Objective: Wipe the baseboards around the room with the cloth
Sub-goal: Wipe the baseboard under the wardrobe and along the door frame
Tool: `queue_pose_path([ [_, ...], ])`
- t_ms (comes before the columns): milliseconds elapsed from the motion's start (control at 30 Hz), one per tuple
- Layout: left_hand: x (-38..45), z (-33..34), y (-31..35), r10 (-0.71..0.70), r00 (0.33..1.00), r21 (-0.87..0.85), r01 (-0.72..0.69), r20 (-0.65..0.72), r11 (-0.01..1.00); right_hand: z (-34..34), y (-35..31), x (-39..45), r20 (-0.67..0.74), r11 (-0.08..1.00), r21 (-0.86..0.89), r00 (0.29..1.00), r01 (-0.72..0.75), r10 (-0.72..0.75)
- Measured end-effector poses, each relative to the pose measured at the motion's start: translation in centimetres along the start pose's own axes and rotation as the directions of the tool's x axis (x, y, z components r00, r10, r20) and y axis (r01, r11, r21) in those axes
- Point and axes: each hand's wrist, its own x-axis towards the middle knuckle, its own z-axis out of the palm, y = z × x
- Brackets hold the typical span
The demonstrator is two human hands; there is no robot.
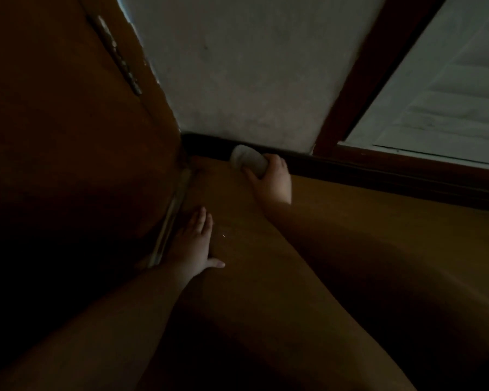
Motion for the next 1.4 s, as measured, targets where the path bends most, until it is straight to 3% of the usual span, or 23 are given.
queue_pose_path([
  [233,0.2,-0.1,0.3,0.019,1.000,0.132,-0.020,0.005,0.991,7.9,-7.6,2.9,0.124,0.998,0.037,0.991,0.041,-0.046],
  [433,-0.1,-0.8,0.7,0.007,1.000,0.146,-0.012,0.030,0.989,10.3,-9.6,4.7,0.158,0.975,0.152,0.978,-0.160,0.135],
  [567,-0.1,-1.1,1.0,-0.007,0.998,0.168,-0.005,0.067,0.986,9.5,-8.8,4.6,0.146,0.966,0.156,0.972,-0.205,0.182],
  [833,0.3,-1.9,0.8,0.034,0.997,0.248,-0.049,0.065,0.967,0.2,-0.8,3.2,-0.027,0.981,0.044,0.981,-0.189,0.191],
  [1100,2.8,-3.1,7.4,0.349,0.933,0.206,-0.326,-0.087,0.923,-12.4,9.2,0.7,-0.200,0.983,-0.072,0.968,-0.170,0.153],
  [1200,3.2,-2.9,11.7,0.373,0.927,0.212,-0.357,-0.039,0.910,-16.3,12.0,-0.3,-0.264,0.965,-0.074,0.939,-0.250,0.223],
  [1300,3.1,-3.2,14.6,0.297,0.946,0.228,-0.319,0.127,0.920,-20.4,14.1,-1.7,-0.336,0.923,-0.037,0.875,-0.383,0.349],
  [1400,3.1,-3.8,16.3,0.286,0.946,0.253,-0.318,0.156,0.914,-23.8,15.3,-2.9,-0.282,0.888,-0.071,0.863,-0.454,0.419],
])
